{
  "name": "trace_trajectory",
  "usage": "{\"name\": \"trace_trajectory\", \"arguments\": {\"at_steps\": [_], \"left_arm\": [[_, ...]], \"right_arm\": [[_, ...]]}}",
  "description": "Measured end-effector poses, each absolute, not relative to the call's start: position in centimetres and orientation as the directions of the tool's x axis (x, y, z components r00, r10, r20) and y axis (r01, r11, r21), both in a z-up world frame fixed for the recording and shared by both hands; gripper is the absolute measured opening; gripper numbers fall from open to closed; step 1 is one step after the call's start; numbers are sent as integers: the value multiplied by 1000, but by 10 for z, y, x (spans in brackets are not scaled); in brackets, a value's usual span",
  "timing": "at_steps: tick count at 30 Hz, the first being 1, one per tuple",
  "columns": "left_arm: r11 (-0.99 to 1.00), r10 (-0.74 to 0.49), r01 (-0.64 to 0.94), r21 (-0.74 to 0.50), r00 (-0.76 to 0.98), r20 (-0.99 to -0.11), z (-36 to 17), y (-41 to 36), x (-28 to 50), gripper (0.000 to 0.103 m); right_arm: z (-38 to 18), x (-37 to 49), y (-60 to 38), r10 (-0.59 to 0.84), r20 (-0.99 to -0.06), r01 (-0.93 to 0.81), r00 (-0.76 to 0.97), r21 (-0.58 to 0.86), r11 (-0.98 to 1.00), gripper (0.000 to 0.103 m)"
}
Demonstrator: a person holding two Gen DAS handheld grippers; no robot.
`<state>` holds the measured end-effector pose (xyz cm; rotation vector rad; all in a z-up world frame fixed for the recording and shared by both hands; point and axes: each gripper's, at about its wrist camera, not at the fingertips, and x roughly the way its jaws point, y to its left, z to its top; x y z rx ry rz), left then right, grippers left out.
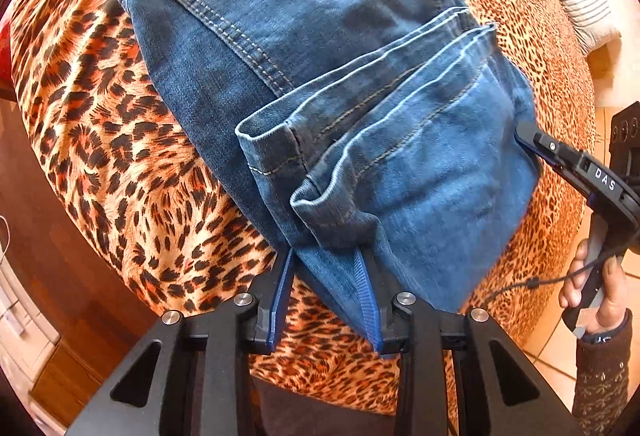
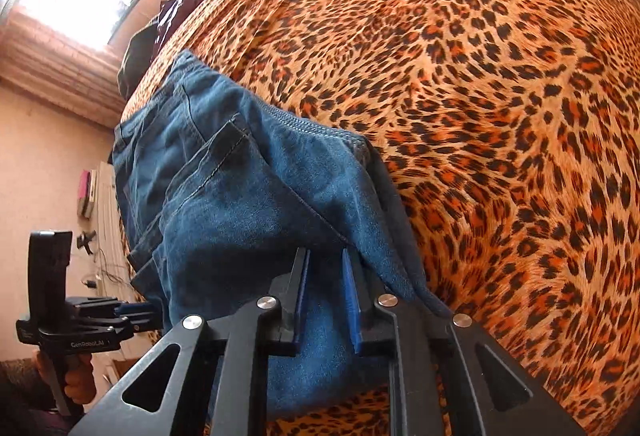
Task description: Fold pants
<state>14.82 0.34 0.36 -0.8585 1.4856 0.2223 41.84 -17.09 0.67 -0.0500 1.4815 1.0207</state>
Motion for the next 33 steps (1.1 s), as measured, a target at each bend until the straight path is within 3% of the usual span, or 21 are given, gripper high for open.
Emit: {"name": "trace_trajectory", "arguments": {"at_steps": [3, 5, 8, 11, 14, 17, 25, 29, 33], "left_arm": [[746, -333, -549, -377, 182, -925, 36, 9, 150, 34], [763, -305, -535, -364, 198, -932, 43, 13, 157, 47], [747, -329, -553, -368, 173, -928, 36, 22, 163, 47], [818, -246, -523, -239, 56, -968, 12, 23, 162, 50], [807, -278, -521, -279, 81, -957, 4, 31, 154, 52], [814, -294, -512, -273, 42, -955, 6, 34, 157, 51], [875, -297, -390, -288, 39, -954, 49, 60, 167, 52], [865, -309, -388, -318, 88, -947, 85, 95, 175, 59], [875, -304, -360, -323, 108, -946, 99, 149, 206, 60]], "right_arm": [[27, 417, -181, 613, -759, -551, -218, 614, 565, 25], [32, 411, -182, 647, -722, -518, -246, 662, 541, 27], [39, 388, -174, 661, -688, -514, -298, 700, 497, 28], [32, 359, -168, 647, -683, -531, -339, 706, 468, 37], [-2, 343, -172, 579, -739, -509, -345, 666, 546, 39], [-7, 346, -184, 636, -697, -408, -330, 713, 570, 38], [29, 323, -226, 719, -655, -340, -232, 747, 571, 48], [28, 292, -245, 731, -662, -269, -164, 743, 613, 48], [30, 274, -250, 727, -685, -186, -50, 722, 667, 48]]}}
